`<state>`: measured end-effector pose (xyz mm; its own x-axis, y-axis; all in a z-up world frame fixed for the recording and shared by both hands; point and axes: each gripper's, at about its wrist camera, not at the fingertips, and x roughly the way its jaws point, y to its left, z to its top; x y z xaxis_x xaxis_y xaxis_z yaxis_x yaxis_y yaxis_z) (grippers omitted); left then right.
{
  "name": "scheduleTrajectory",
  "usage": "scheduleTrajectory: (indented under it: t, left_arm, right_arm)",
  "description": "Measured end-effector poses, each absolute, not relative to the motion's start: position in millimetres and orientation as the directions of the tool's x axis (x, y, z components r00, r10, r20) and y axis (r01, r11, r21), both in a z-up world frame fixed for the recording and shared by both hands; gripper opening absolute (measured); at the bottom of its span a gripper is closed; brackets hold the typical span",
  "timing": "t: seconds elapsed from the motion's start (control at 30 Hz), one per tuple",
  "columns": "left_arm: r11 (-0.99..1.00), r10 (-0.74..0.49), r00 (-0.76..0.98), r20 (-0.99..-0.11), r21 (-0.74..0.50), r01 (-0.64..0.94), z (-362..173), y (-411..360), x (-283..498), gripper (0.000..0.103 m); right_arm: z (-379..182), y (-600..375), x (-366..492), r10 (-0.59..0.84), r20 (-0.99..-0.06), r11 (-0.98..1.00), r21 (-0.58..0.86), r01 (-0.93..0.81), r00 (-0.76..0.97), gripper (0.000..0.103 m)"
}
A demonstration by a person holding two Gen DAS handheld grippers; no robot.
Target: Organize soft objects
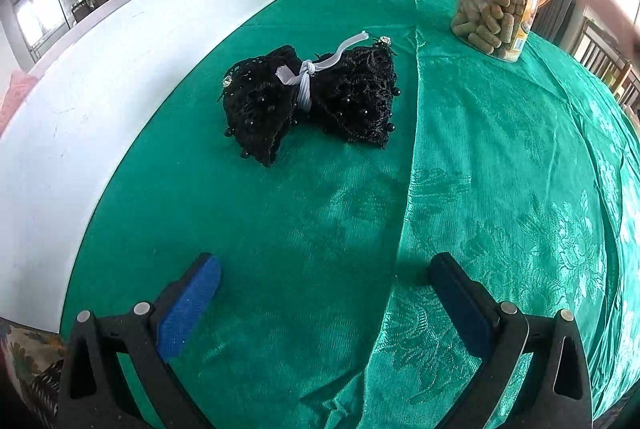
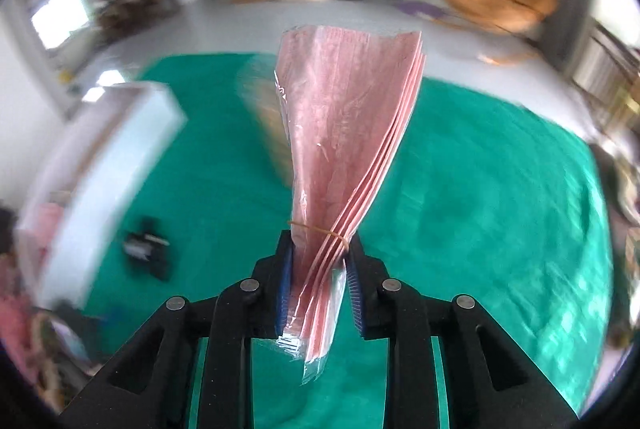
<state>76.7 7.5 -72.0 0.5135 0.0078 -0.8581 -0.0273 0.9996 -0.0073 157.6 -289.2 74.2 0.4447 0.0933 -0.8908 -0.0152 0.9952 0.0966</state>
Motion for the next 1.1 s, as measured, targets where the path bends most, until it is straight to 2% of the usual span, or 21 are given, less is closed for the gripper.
scheduleTrajectory:
  t: [0.1, 0.17, 0.23, 0.27, 0.4, 0.5, 0.67, 0.73, 0.83, 0.97, 1.1]
  left_arm:
    - [1.0, 0.009, 0.515, -0.857, -0.006, -0.029, -72, 8, 75, 0.103]
    - [1.0, 0.006, 0.514, -0.858, -0.008, -0.026, -72, 9, 74, 0.103]
    - [1.0, 0.003, 0.513, -0.858, -0.01, -0.022, -72, 9, 74, 0.103]
    - [1.0, 0.001, 0.512, -0.859, -0.011, -0.02, -72, 10, 74, 0.103]
    - [1.0, 0.0, 0.51, -0.86, -0.013, -0.021, -71, 11, 74, 0.103]
    - [1.0, -0.003, 0.507, -0.862, -0.016, -0.022, -71, 11, 74, 0.103]
    - [0.999, -0.011, 0.503, -0.864, -0.026, -0.022, -70, 11, 75, 0.103]
    - [0.997, -0.062, 0.502, -0.863, -0.08, -0.015, -67, 13, 76, 0.103]
    - [0.964, -0.237, 0.493, -0.837, -0.264, 0.015, -61, 21, 82, 0.103]
    - [0.949, -0.274, 0.501, -0.821, -0.316, 0.0, -61, 26, 110, 0.103]
    - [0.904, -0.353, 0.509, -0.785, -0.426, -0.029, -60, 36, 156, 0.103]
  right_arm:
    - [22, -324, 168, 0.016, -0.906, 0.996, 0.053, 0.074, 0.423, 0.027]
    - [-3, -337, 177, 0.017, -0.902, 0.992, 0.068, 0.102, 0.431, 0.041]
    - [-23, -350, 177, 0.04, -0.907, 0.985, 0.106, 0.137, 0.419, 0.065]
    - [-30, -355, 173, 0.037, -0.907, 0.98, 0.115, 0.162, 0.419, 0.067]
    - [-35, -350, 150, 0.034, -0.876, 0.975, 0.136, 0.178, 0.482, 0.066]
    - [-27, -344, 113, -0.008, -0.829, 0.981, 0.102, 0.165, 0.559, 0.074]
    - [-38, -348, 67, -0.036, -0.784, 0.985, 0.077, 0.154, 0.62, 0.074]
    - [-41, -355, 62, -0.027, -0.779, 0.983, 0.094, 0.159, 0.626, 0.074]
    - [-45, -355, 61, -0.011, -0.79, 0.977, 0.122, 0.175, 0.613, 0.074]
    - [-40, -359, 52, -0.012, -0.792, 0.977, 0.122, 0.176, 0.611, 0.074]
    - [-42, -355, 54, -0.026, -0.796, 0.979, 0.101, 0.175, 0.604, 0.075]
